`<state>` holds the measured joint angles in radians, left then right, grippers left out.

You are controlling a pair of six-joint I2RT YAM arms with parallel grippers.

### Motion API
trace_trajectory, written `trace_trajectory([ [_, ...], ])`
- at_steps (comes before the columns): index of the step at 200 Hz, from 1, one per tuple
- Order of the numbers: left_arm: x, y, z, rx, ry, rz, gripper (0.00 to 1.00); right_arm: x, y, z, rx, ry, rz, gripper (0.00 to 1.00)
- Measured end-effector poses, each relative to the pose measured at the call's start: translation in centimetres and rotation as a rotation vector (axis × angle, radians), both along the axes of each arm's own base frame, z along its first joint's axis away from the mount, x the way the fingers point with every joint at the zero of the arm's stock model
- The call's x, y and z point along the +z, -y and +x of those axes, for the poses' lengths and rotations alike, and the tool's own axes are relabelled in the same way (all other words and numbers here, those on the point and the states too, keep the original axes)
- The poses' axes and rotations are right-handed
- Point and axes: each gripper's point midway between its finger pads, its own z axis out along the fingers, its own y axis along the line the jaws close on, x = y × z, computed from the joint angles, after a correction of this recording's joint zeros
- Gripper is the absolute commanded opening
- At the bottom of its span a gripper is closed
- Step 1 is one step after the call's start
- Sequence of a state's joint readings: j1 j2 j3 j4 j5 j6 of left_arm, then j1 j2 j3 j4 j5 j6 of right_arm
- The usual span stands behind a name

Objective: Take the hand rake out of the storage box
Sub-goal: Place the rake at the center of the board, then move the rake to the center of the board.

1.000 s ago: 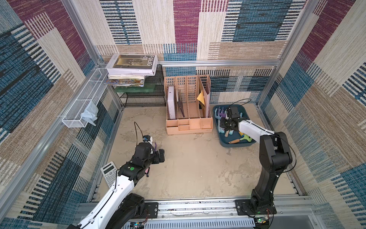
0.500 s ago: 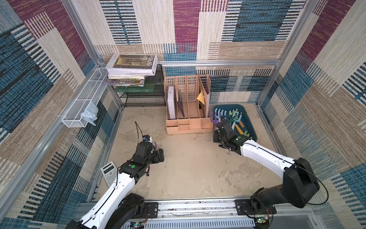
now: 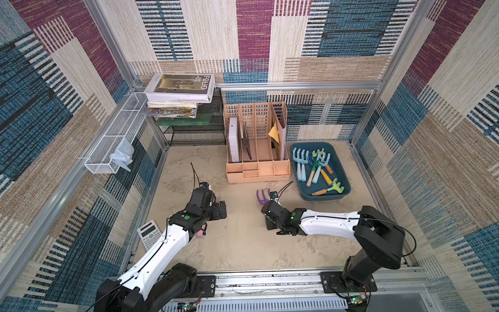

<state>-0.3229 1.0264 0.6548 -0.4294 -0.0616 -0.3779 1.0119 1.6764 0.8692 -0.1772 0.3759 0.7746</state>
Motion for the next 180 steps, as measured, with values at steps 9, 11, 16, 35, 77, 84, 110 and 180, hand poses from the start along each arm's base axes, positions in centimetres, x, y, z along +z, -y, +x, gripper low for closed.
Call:
trace_trajectory([
  [9,-0.1,0.3,0.0,-0.011,-0.007,-0.011,0.98,-0.6,-0.1,-0.1,-0.004,-0.006,-0.003,0.06],
  [11,-0.1,0.3,0.0,-0.011,-0.009,-0.011,0.97,-0.6,-0.2,-0.1,-0.005,-0.006,-0.002,0.07],
  [16,-0.2,0.4,0.0,-0.013,-0.011,-0.013,0.96,-0.8,-0.4,-0.1,-0.007,-0.009,-0.002,0.10],
  [35,-0.3,0.9,-0.2,-0.036,-0.024,-0.033,0.93,-0.8,-1.1,0.0,-0.009,-0.004,0.012,0.24],
  [77,-0.1,3.6,0.1,-0.111,-0.051,-0.044,0.92,-0.6,-2.6,-1.3,0.033,-0.021,0.046,0.64],
  [84,0.0,4.6,-0.1,-0.139,-0.052,-0.036,0.92,-0.5,-2.7,-1.5,0.040,-0.025,0.054,0.74],
  [110,-0.2,7.9,-0.5,-0.218,-0.084,0.006,0.88,0.8,-1.6,-1.4,0.024,0.007,0.070,0.86],
  [180,-2.8,18.1,-1.0,-0.280,-0.176,0.164,0.81,9.5,14.8,3.5,-0.341,0.283,0.112,0.96],
])
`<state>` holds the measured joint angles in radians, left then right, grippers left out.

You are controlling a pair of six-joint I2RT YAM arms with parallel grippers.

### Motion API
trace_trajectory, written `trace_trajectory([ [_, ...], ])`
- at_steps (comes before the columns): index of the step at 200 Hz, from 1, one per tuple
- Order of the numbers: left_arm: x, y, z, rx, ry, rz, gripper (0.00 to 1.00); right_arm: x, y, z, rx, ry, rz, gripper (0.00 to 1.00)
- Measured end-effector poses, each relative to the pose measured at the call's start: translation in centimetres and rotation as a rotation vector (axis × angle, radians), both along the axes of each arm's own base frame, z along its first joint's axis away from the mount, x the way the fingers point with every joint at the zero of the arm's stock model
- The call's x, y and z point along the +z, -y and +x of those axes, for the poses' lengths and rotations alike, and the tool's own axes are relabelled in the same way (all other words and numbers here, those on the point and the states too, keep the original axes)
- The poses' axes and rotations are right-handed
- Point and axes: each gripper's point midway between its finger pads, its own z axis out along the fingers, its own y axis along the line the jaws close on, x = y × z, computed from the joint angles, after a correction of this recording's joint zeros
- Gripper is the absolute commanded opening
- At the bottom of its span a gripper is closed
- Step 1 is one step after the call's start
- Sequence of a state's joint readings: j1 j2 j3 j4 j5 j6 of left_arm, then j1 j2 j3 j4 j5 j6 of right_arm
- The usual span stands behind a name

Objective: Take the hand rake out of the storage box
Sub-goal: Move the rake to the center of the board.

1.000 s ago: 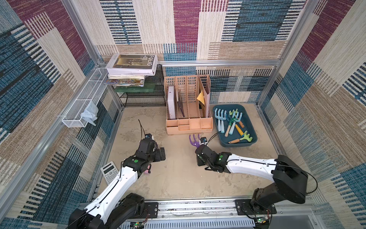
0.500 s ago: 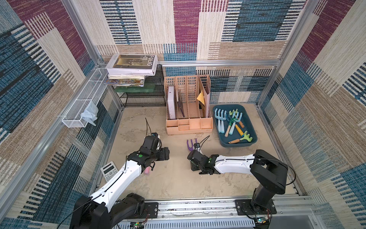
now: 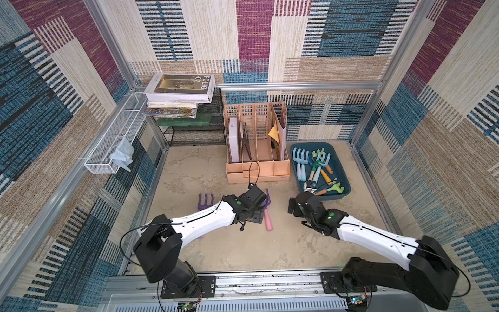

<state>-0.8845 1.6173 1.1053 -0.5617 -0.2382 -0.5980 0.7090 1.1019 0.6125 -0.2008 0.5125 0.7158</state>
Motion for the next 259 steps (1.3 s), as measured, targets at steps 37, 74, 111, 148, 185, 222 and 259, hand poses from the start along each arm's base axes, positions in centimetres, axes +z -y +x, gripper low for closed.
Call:
trace_trajectory([
  [37,-3.2,4.4,-0.1,-0.019,-0.052,0.049,0.76,1.3,5.7,-0.4,-0.097,0.077,0.016,0.96],
  [74,-6.4,4.5,-0.4,0.016,-0.106,0.114,0.44,0.7,6.0,-1.0,-0.046,0.068,0.049,0.96],
  [111,-6.5,3.2,-1.0,0.031,-0.106,0.134,0.17,0.4,5.5,-1.1,-0.013,0.057,0.067,0.96],
  [148,-4.4,-0.6,-2.1,0.038,-0.083,0.184,0.08,0.3,5.2,-1.1,0.006,0.059,0.079,0.96],
  [185,-3.4,-8.9,-4.2,0.091,-0.097,0.219,0.10,0.1,5.0,-1.2,0.016,0.054,0.088,0.96],
  [222,-4.2,-13.2,-3.8,0.141,-0.153,0.177,0.09,-0.1,5.0,-1.0,0.016,0.053,0.089,0.96],
  [259,-4.8,-13.9,-2.9,0.148,-0.193,0.116,0.13,-0.2,5.0,-1.0,0.018,0.052,0.090,0.96],
])
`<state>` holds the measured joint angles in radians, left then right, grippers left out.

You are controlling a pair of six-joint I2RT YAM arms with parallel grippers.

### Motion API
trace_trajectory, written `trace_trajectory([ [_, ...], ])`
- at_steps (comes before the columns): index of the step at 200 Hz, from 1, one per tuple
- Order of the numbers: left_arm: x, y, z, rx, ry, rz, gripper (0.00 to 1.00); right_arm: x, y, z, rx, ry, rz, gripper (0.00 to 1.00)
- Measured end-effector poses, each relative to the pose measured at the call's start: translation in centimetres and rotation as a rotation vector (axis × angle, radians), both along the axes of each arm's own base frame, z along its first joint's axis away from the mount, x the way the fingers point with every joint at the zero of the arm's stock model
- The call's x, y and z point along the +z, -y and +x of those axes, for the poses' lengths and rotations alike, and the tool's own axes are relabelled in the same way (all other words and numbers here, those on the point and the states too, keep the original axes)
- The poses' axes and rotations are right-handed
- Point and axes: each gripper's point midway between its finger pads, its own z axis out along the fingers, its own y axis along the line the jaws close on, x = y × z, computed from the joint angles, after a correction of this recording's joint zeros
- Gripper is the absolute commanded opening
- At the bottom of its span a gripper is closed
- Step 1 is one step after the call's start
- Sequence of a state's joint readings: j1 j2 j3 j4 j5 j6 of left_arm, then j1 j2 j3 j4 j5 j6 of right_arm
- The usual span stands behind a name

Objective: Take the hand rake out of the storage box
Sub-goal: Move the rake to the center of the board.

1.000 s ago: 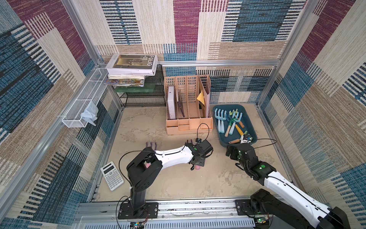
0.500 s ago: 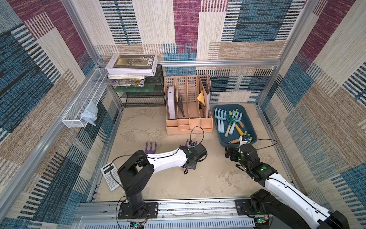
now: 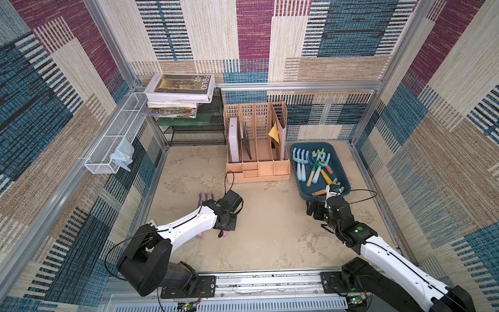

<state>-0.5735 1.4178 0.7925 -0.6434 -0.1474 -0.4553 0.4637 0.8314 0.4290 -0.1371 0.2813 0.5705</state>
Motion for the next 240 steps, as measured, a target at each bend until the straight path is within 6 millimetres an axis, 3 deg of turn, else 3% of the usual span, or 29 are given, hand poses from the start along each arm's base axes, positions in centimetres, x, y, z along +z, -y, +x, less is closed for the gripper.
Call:
trace_trajectory([
  [60,-1.2,-1.3,1.0,0.042,-0.051,-0.009,0.15,-0.1,-0.2,-0.1,0.013,-0.005,0.007,0.96],
  [110,-1.5,-2.2,1.2,0.079,-0.064,-0.010,0.45,-0.1,-0.2,0.0,0.014,-0.003,0.009,0.96],
  [184,0.8,-1.5,2.5,0.103,-0.014,-0.060,0.45,0.0,-0.1,0.0,0.013,0.007,0.015,0.96],
  [214,0.8,-1.5,2.6,0.128,-0.015,-0.061,0.61,-0.1,-0.1,-0.1,0.011,0.006,0.015,0.96],
  [240,-0.4,-2.1,2.2,0.160,-0.059,-0.022,0.51,-0.2,0.0,-0.1,0.009,0.006,0.014,0.96],
])
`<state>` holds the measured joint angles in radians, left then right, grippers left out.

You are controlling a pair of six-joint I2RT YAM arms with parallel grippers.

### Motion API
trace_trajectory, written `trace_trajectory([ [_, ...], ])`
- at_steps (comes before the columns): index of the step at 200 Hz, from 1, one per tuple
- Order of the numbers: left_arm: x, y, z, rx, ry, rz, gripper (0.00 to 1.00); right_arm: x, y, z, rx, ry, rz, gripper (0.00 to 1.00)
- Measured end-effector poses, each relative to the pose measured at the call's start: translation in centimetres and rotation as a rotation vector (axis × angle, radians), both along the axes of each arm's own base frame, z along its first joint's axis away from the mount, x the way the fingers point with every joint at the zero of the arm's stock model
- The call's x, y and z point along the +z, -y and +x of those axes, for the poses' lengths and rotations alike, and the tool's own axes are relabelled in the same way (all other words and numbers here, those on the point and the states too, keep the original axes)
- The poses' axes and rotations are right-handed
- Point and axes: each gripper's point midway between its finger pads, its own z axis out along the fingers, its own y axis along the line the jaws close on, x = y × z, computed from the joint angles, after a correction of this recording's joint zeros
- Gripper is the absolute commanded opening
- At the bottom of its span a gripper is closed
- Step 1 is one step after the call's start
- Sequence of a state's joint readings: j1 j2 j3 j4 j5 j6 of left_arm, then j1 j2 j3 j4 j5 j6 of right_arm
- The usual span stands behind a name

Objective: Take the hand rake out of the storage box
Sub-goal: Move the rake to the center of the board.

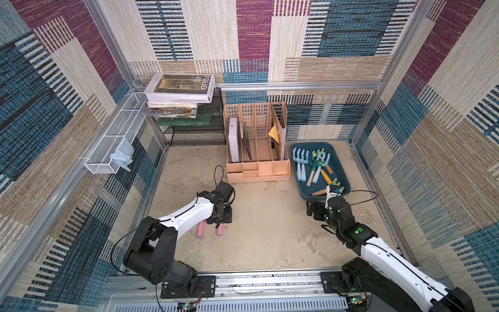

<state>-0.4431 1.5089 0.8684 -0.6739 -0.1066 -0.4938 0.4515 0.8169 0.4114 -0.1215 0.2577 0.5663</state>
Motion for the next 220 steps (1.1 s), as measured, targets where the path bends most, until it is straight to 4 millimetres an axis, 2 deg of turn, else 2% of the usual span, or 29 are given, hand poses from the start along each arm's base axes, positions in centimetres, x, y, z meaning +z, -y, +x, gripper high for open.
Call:
trace_trajectory([
  [10,-0.4,-0.2,-0.2,0.008,-0.014,0.010,0.48,0.1,0.0,0.0,0.000,0.003,0.002,0.96],
  [22,-0.7,-0.3,-0.3,0.022,-0.022,0.014,0.39,0.2,0.0,0.0,-0.001,0.008,0.004,0.96],
  [41,-1.0,-0.5,-0.3,0.033,-0.026,0.031,0.32,0.4,0.1,0.0,-0.002,0.014,0.007,0.96],
  [130,-1.2,-1.2,-0.3,0.077,-0.027,0.062,0.28,0.3,0.1,-0.2,0.001,0.021,0.015,0.96],
  [156,-1.3,-1.3,-0.3,0.084,-0.027,0.062,0.29,0.3,0.1,-0.2,0.004,0.020,0.017,0.96],
  [220,-0.9,-1.2,-0.2,0.087,-0.023,0.058,0.50,0.2,0.1,-0.3,0.006,0.024,0.022,0.96],
])
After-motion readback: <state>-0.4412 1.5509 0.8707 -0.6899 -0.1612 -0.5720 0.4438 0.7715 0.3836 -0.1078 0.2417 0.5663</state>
